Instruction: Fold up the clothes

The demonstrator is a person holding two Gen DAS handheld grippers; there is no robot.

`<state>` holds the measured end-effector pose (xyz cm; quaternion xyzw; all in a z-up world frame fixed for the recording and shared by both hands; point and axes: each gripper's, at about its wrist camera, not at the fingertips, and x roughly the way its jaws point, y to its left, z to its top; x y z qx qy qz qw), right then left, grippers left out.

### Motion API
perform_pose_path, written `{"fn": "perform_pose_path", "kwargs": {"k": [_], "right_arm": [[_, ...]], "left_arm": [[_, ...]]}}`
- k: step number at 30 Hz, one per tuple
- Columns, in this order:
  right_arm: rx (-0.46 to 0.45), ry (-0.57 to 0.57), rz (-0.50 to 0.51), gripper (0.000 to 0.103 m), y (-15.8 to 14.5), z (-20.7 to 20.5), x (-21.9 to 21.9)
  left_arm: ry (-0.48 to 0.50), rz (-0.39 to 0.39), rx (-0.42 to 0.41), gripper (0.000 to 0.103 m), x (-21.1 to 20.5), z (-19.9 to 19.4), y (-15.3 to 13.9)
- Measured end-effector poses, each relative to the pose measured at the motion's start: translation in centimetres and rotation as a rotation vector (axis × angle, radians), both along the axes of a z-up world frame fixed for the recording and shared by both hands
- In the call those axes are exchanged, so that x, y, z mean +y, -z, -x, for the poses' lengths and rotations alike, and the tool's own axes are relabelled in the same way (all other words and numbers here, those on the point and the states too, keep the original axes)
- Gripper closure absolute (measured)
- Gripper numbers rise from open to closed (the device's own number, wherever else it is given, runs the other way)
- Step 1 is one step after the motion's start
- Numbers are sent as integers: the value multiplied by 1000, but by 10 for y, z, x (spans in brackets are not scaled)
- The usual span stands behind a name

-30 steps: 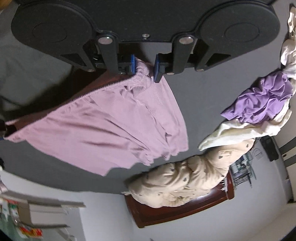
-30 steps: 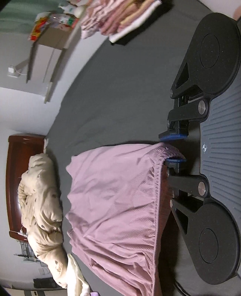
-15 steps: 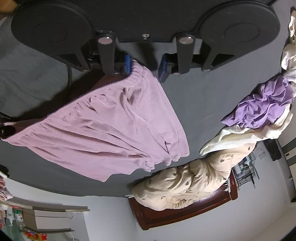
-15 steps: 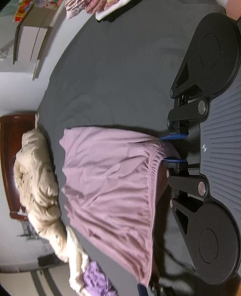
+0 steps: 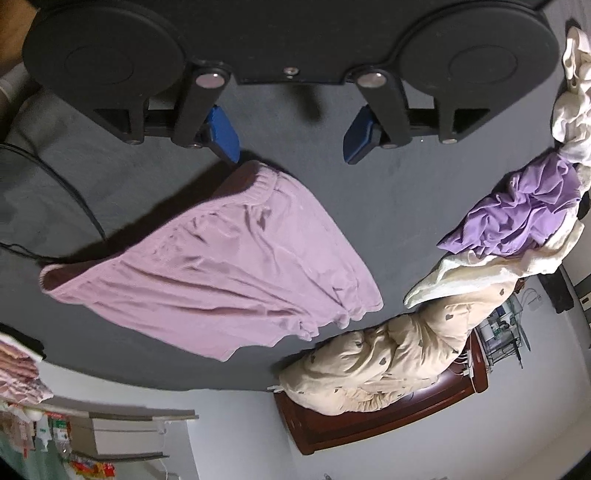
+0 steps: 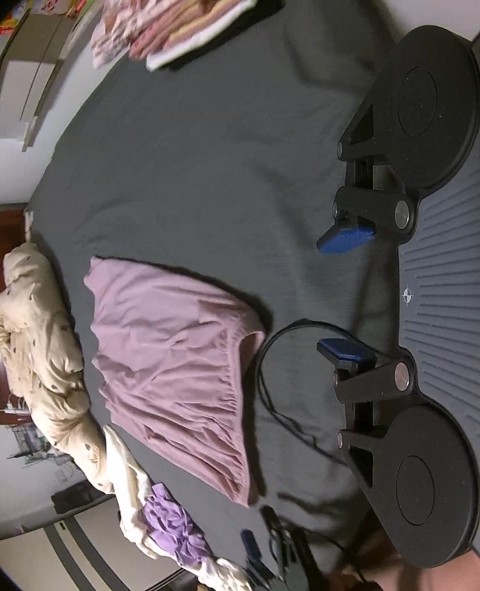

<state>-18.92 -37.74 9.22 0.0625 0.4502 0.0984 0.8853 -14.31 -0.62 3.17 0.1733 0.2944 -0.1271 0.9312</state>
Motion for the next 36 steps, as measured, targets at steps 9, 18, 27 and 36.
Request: {"fn": "perform_pose_path", "kwargs": {"k": [9,18,27,36], "right_arm": [[20,60,98,51,-107,79,-43],[-29,-73,161,51,-196,86,-6],[-343,-328,47,51,-165,-21,90],[-280,-364,-189,51,-125,-249,202]], "left_arm": [[43,87,-51,37,-8,-8,-22],[-65,169,-56,33,19,-54,-41],[-163,279,27,41,37,-100,-29],[-90,334,84,55,42,-95,-3]]}}
